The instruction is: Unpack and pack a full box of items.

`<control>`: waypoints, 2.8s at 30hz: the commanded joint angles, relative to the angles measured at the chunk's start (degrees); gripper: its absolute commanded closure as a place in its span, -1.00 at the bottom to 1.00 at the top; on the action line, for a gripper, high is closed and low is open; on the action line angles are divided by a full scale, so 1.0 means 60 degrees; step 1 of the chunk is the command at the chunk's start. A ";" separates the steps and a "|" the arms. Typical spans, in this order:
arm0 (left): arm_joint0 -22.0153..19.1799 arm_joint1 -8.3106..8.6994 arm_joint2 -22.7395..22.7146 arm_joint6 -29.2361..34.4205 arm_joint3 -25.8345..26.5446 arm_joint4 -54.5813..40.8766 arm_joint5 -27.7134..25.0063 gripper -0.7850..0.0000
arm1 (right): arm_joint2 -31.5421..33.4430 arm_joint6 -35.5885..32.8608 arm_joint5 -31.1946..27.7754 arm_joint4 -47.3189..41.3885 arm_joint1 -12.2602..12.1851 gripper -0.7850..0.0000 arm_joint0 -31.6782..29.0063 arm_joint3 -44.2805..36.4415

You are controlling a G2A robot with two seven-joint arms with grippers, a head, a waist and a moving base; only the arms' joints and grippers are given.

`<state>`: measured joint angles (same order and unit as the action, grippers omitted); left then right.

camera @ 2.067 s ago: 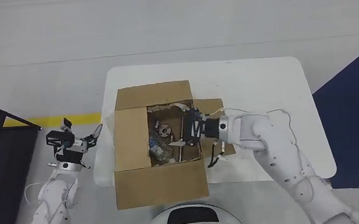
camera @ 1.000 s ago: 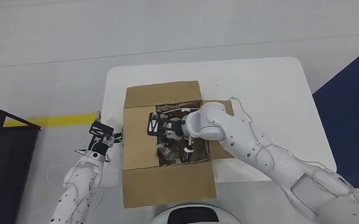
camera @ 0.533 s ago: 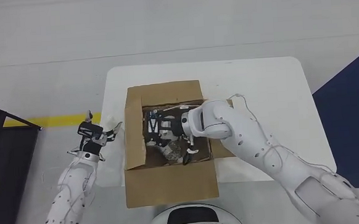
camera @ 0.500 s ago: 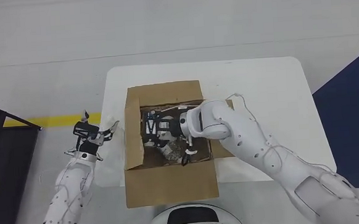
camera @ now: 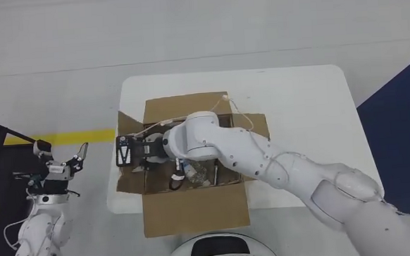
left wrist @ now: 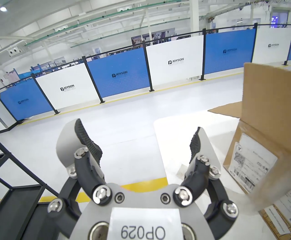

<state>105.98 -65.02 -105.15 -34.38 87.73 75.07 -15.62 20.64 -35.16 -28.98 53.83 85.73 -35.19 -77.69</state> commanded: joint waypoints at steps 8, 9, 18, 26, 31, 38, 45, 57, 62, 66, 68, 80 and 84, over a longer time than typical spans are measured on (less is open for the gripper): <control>-0.0312 0.0087 -0.0544 0.0165 -0.0363 0.0160 -0.0489 -1.00 | -0.0887 -0.0888 0.0087 -0.1400 0.1579 -0.97 0.0977 0.2571; -0.0357 0.0102 -0.0620 0.0203 -0.0362 0.0212 -0.0537 -1.00 | -0.0891 -0.0845 0.0081 -0.1476 0.1689 -0.98 0.1025 0.2734; -0.0663 0.0236 -0.1159 0.0558 0.0066 0.0775 -0.1053 -1.00 | 0.0143 0.0570 0.0306 -0.0776 0.1384 -1.00 0.0643 0.1741; -0.0289 0.0360 -0.1983 0.1148 0.1971 0.0929 -0.2073 -1.00 | 0.3401 0.0906 0.1650 0.2161 -0.0640 -1.00 -0.3370 -0.2904; -0.0007 0.0425 -0.1817 0.1759 0.2944 0.2531 -0.2219 -1.00 | 0.6308 0.1850 0.1243 0.3623 -0.1622 -1.00 -0.6899 -0.5923; -0.0799 0.0355 -0.0002 0.2147 0.1818 0.4369 -0.0903 -1.00 | 1.0215 0.3555 0.0223 0.3497 -0.2239 -1.00 -1.0251 -0.7804; -0.1791 0.0147 0.1593 0.3084 0.0618 0.4575 0.0454 -1.00 | 1.1447 0.3800 -0.0684 0.2397 -0.2396 -1.00 -1.0219 -0.6837; -0.2765 0.0033 0.1988 0.4431 0.0953 0.4550 0.1327 -1.00 | 1.2485 0.4644 -0.1889 0.1306 -0.2591 -1.00 -0.9855 -0.4721; -0.2130 0.0100 0.1434 0.5379 0.4276 0.4281 0.0406 -1.00 | 1.2704 0.5320 -0.2453 0.0916 -0.2652 -1.00 -0.9660 -0.3402; -0.2017 0.0119 0.2166 0.6392 0.5869 0.4249 -0.1025 -1.00 | 1.2872 0.5994 -0.3031 0.0819 -0.2705 -1.00 -0.9562 -0.2425; -0.2138 0.0105 0.2710 0.6865 0.6079 0.4204 -0.1468 -1.00 | 1.2884 0.6043 -0.3074 0.0829 -0.2709 -1.00 -0.9551 -0.2372; -0.2073 0.0144 0.2937 0.6710 0.6377 0.4927 -0.1757 -1.00 | 1.2884 0.6043 -0.3074 0.0829 -0.2709 -1.00 -0.9551 -0.2372; -0.1824 0.0145 0.3227 0.6232 0.6037 0.4560 -0.2045 -1.00 | 1.2884 0.6043 -0.3074 0.0829 -0.2709 -1.00 -0.9551 -0.2372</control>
<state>94.69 -64.14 -85.97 3.73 124.97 103.81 -27.71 97.94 1.09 -47.42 58.80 69.48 -92.50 -91.92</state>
